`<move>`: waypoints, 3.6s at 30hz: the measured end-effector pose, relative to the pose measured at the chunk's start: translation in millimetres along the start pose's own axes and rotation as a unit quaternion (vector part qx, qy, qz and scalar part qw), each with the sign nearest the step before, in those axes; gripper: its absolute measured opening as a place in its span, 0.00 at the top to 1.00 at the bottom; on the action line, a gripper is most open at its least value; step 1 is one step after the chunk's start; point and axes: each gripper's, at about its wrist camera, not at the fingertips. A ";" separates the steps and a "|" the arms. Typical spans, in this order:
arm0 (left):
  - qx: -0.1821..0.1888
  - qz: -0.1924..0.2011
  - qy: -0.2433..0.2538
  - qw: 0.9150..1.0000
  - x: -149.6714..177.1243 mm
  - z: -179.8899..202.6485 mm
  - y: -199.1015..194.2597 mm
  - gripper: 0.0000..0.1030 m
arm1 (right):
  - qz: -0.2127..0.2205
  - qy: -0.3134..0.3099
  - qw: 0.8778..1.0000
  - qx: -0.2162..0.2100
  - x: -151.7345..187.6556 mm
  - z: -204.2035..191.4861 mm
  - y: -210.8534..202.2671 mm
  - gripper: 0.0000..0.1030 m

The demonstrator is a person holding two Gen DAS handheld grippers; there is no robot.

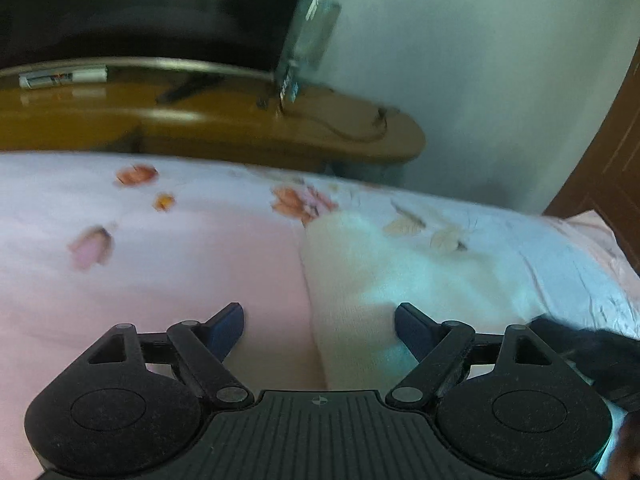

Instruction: Fold small clothes

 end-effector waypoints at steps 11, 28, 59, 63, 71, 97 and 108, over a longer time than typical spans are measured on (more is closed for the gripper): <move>-0.015 0.013 0.057 0.998 12.3 13.2 -51.3 0.09 | -0.008 -0.050 0.998 0.035 3.6 -22.4 -14.2 0.76; -0.044 -0.017 0.091 0.995 63.9 37.0 -87.7 0.02 | -0.047 -0.017 0.998 0.035 35.3 -23.6 -57.5 0.75; -0.076 -0.026 0.091 0.993 138.9 36.5 -139.3 0.00 | -0.092 0.050 0.994 0.035 90.7 -8.5 -90.8 0.90; -0.074 -0.004 0.088 0.993 123.7 28.7 -144.6 0.00 | -0.090 0.077 0.992 0.044 79.4 -2.5 -92.9 0.81; 0.056 -0.045 -0.030 0.997 67.1 -2.0 -102.8 0.28 | -0.033 0.144 0.989 -0.022 49.4 29.3 -84.4 0.28; 0.092 -0.084 0.045 0.991 31.5 29.1 -38.7 0.44 | -0.127 0.257 0.942 -0.176 39.8 79.4 9.8 0.59; 0.057 -0.046 0.101 0.992 25.4 49.5 -85.5 0.68 | -0.081 0.098 0.990 -0.065 21.4 9.9 -18.6 0.69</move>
Point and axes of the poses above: each gripper's, at about its wrist camera, not at the fingertips, and y roughly the way its jaws point, z to its right, x to its underside, and after that the axes turned 1 degree about -x, right-handed
